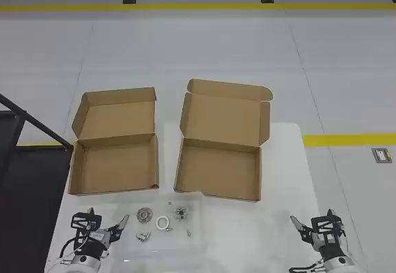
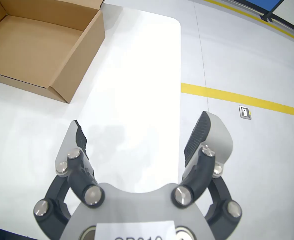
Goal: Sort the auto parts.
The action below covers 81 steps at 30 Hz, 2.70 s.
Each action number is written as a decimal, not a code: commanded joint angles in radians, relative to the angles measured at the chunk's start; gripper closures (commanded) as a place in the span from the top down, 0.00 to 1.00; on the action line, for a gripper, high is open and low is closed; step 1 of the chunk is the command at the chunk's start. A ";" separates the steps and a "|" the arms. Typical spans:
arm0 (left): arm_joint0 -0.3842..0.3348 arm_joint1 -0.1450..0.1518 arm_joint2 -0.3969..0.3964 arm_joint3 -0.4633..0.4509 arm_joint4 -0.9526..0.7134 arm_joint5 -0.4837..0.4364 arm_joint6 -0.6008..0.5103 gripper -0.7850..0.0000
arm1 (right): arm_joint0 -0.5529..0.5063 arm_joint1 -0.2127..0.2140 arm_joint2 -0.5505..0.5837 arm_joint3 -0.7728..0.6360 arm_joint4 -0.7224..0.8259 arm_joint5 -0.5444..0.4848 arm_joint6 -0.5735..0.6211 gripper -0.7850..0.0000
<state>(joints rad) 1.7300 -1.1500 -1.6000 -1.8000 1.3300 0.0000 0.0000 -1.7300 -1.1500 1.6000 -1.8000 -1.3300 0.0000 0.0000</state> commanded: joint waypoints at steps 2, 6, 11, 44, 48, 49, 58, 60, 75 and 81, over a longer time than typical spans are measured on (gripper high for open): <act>0.000 0.000 0.000 0.000 0.000 0.000 0.000 1.00 | 0.000 0.000 0.000 0.000 0.000 0.000 0.000 1.00; -0.001 0.000 0.000 -0.002 -0.001 -0.001 0.003 1.00 | 0.001 -0.001 0.003 0.000 0.001 0.011 0.001 1.00; 0.023 0.002 -0.023 -0.014 -0.001 -0.072 0.088 1.00 | -0.007 -0.009 -0.021 -0.054 -0.034 0.090 0.031 1.00; 0.131 0.020 -0.241 -0.029 -0.228 -0.524 0.376 1.00 | 0.098 -0.009 -0.262 -0.282 -0.179 -0.256 0.241 1.00; 0.139 0.024 -0.281 -0.011 -0.286 -0.629 0.396 1.00 | 0.206 -0.021 -0.388 -0.303 -0.183 -0.326 0.342 1.00; 0.141 0.025 -0.285 -0.008 -0.303 -0.666 0.396 1.00 | 0.238 -0.026 -0.420 -0.298 -0.159 -0.336 0.380 1.00; 0.143 0.029 -0.297 0.003 -0.333 -0.728 0.385 1.00 | 0.250 -0.028 -0.430 -0.296 -0.149 -0.340 0.396 1.00; 0.143 0.029 -0.297 0.003 -0.333 -0.728 0.385 1.00 | 0.250 -0.028 -0.430 -0.296 -0.149 -0.340 0.396 1.00; 0.119 0.038 -0.333 0.043 -0.505 -0.862 0.281 1.00 | 0.677 -0.110 -0.787 -0.053 -0.059 -0.521 0.729 1.00; 0.112 0.040 -0.330 0.048 -0.524 -0.878 0.242 1.00 | 0.763 -0.142 -0.841 0.026 -0.028 -0.434 0.757 1.00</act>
<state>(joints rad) 1.8418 -1.1100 -1.9299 -1.7521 0.8054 -0.8783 0.2403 -0.9630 -1.2926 0.7574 -1.7676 -1.3567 -0.4270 0.7577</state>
